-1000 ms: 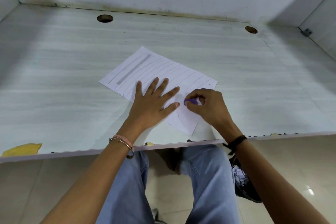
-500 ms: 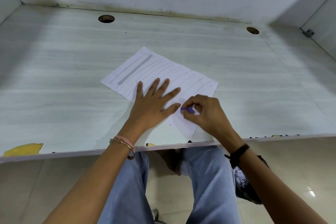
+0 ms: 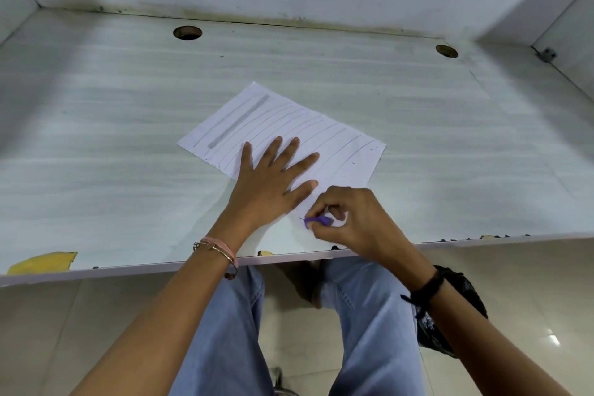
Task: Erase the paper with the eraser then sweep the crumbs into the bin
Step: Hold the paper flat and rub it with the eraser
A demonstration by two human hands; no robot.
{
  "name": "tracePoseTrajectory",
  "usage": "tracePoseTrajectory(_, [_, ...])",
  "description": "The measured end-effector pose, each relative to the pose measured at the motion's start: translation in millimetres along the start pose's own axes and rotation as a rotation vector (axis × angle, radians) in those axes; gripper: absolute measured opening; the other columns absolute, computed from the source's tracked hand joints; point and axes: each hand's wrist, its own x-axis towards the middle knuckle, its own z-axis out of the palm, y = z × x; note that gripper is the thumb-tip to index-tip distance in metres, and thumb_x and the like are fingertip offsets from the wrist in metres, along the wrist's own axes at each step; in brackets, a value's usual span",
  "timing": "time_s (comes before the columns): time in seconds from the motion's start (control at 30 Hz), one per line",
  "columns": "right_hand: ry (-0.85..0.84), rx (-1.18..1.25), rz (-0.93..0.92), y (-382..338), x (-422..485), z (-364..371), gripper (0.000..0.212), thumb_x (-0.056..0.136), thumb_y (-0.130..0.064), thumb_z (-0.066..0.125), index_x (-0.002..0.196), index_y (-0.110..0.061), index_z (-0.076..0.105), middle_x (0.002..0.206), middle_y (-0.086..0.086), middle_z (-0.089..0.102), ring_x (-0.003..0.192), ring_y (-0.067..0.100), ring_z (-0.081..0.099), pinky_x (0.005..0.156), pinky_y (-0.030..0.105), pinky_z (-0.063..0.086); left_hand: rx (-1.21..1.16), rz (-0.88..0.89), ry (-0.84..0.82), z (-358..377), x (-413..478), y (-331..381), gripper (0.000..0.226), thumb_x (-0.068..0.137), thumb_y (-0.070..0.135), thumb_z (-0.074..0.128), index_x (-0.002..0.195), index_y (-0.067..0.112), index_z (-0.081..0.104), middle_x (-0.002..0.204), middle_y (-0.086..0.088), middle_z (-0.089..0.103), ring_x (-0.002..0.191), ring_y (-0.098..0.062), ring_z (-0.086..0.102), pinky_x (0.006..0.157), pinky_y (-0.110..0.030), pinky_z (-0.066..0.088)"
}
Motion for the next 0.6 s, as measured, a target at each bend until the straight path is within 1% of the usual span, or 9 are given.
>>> tracePoseTrajectory(0.13, [0.111,0.007,-0.008,1.1,12.1,-3.3,0.008,0.072,-0.008,0.074,0.075,-0.015,0.074,0.062,-0.025,0.056,0.065,0.0,0.05,0.061,0.008,0.034,-0.005,-0.013,-0.025,-1.1,0.5,0.6,0.06,0.095,0.065,0.013,0.151,0.05,-0.003,0.163,0.01,-0.014,0.149,-0.016,-0.017,0.114,-0.058,-0.014])
tracePoseTrajectory(0.2, [0.073,-0.012,-0.027,-1.0,3.9,-0.7,0.007,0.071,-0.01,0.075,0.075,-0.016,0.074,0.063,-0.022,0.056,0.064,-0.001,0.051,0.062,0.008,0.035,-0.005,-0.004,-0.015,-0.3,-0.1,1.8,0.06,0.096,0.064,0.014,0.151,0.05,-0.003,0.163,0.009,-0.014,0.149,-0.016,-0.017,0.114,-0.059,-0.014])
tracePoseTrajectory(0.27, [-0.037,0.008,-0.037,-1.7,-4.8,-4.4,0.007,0.07,-0.014,0.074,0.076,-0.018,0.074,0.068,-0.016,0.062,0.063,0.002,0.052,0.061,0.009,0.036,-0.009,-0.006,-0.003,-0.4,-0.5,0.6,0.06,0.096,0.064,0.015,0.151,0.049,-0.003,0.163,0.009,-0.014,0.149,-0.016,-0.017,0.113,-0.058,-0.015])
tracePoseTrajectory(0.3, [-0.059,0.019,-0.022,0.4,-4.3,-9.2,0.007,0.07,-0.016,0.074,0.076,-0.019,0.075,0.068,-0.015,0.064,0.062,0.003,0.051,0.06,0.009,0.036,-0.014,-0.006,-0.003,-0.5,-0.4,0.2,0.06,0.097,0.063,0.015,0.152,0.049,-0.002,0.163,0.009,-0.014,0.149,-0.016,-0.017,0.113,-0.058,-0.016])
tracePoseTrajectory(0.33, [-0.036,0.032,0.006,4.2,-0.2,-13.8,0.007,0.07,-0.016,0.075,0.076,-0.02,0.075,0.068,-0.013,0.065,0.06,0.005,0.05,0.058,0.01,0.036,-0.018,-0.007,-0.006,-0.7,-0.4,-0.1,0.06,0.097,0.064,0.015,0.152,0.049,-0.002,0.163,0.009,-0.014,0.149,-0.016,-0.018,0.114,-0.058,-0.015])
tracePoseTrajectory(0.4, [0.084,0.074,0.08,10.0,10.1,-17.7,0.008,0.073,-0.012,0.076,0.077,-0.019,0.074,0.069,-0.009,0.066,0.059,0.006,0.048,0.057,0.013,0.036,-0.016,-0.009,-0.01,-0.7,-0.5,0.0,0.06,0.095,0.065,0.014,0.151,0.05,-0.003,0.163,0.01,-0.014,0.149,-0.016,-0.018,0.115,-0.059,-0.015])
tracePoseTrajectory(0.47, [0.145,0.063,0.099,10.9,15.2,-11.0,0.009,0.072,-0.009,0.075,0.076,-0.017,0.073,0.068,-0.005,0.065,0.058,0.006,0.047,0.056,0.013,0.035,-0.01,-0.015,-0.012,-0.3,-0.2,0.0,0.06,0.095,0.065,0.012,0.151,0.05,-0.004,0.163,0.01,-0.014,0.149,-0.015,-0.018,0.115,-0.059,-0.014])
tracePoseTrajectory(0.53, [0.117,0.009,0.038,9.4,10.6,-1.2,0.007,0.071,-0.01,0.075,0.075,-0.016,0.072,0.068,-0.006,0.063,0.06,0.006,0.048,0.059,0.011,0.034,-0.009,-0.014,-0.002,0.6,0.4,-0.3,0.06,0.095,0.065,0.013,0.151,0.05,-0.003,0.163,0.011,-0.013,0.149,-0.015,-0.017,0.115,-0.059,-0.013])
tracePoseTrajectory(0.6, [0.029,0.028,-0.004,5.8,1.3,1.2,0.006,0.072,-0.011,0.075,0.074,-0.016,0.073,0.071,-0.007,0.066,0.062,0.01,0.05,0.06,0.012,0.036,-0.008,-0.004,0.01,0.9,0.3,-0.6,0.059,0.096,0.064,0.015,0.151,0.05,-0.002,0.163,0.011,-0.012,0.15,-0.015,-0.015,0.115,-0.059,-0.013])
